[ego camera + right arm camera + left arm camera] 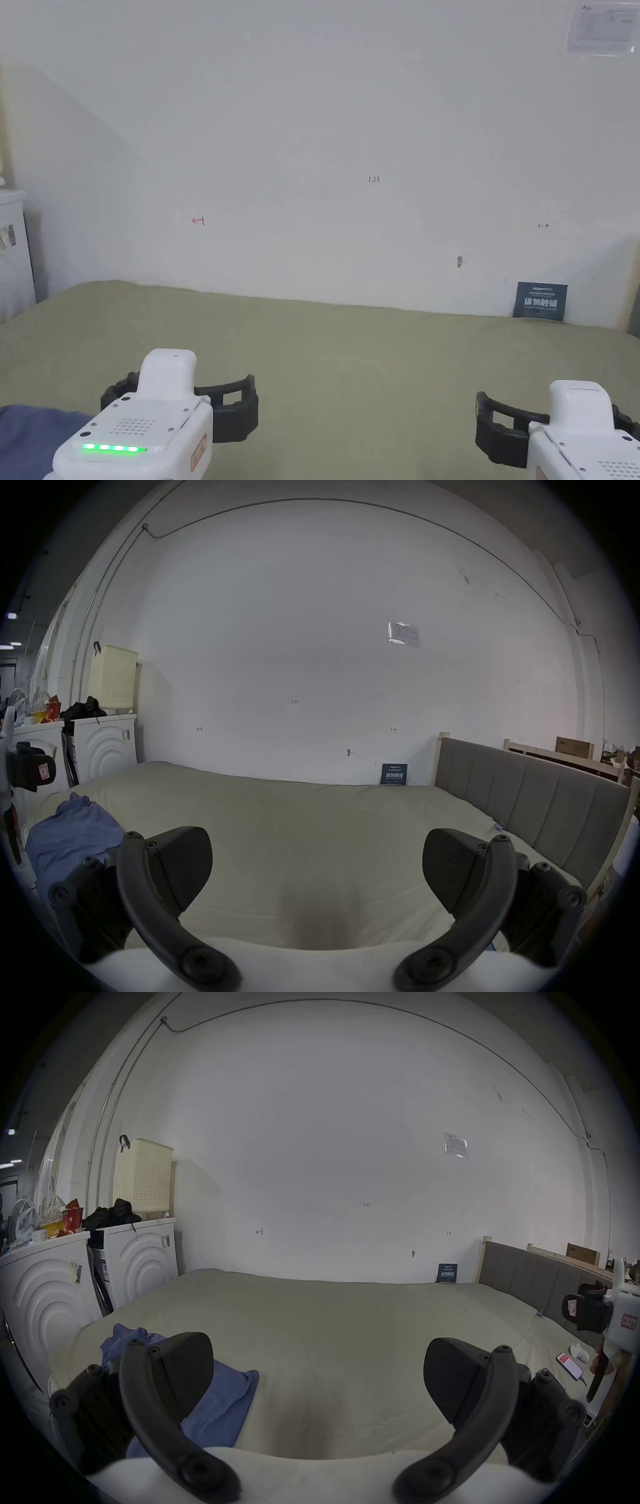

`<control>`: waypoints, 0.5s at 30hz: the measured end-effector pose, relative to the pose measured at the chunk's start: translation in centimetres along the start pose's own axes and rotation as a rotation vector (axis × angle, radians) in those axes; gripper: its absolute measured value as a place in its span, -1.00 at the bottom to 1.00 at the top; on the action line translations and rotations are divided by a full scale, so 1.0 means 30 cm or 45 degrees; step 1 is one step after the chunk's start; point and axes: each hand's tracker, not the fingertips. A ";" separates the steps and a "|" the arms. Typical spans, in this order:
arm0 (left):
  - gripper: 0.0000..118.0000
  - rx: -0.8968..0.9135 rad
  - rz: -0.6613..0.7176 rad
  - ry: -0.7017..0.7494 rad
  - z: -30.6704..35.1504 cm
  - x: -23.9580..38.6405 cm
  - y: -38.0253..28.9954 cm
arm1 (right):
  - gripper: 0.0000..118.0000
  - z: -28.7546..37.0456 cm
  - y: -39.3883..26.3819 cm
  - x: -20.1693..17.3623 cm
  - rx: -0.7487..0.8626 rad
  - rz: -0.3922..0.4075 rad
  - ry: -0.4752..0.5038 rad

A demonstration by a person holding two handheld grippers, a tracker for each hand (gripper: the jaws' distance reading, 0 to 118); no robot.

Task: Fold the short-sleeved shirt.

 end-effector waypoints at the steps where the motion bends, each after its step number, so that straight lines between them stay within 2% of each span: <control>1: 1.00 -0.002 0.005 -0.003 -0.001 -0.004 0.000 | 1.00 0.001 0.000 0.000 0.000 -0.003 0.001; 5: 1.00 -0.025 -0.018 -0.002 -0.020 -0.008 0.018 | 1.00 0.000 0.002 0.004 -0.001 -0.062 0.071; 9: 1.00 0.001 -0.024 0.015 0.005 -0.005 0.030 | 1.00 -0.016 0.018 -0.002 -0.016 -0.013 0.071; 12: 1.00 0.042 0.023 -0.031 0.013 -0.001 0.014 | 1.00 -0.021 0.020 -0.004 -0.040 -0.017 0.083; 15: 1.00 0.028 -0.010 -0.019 0.009 0.014 0.008 | 1.00 -0.025 0.015 -0.003 -0.057 -0.014 0.085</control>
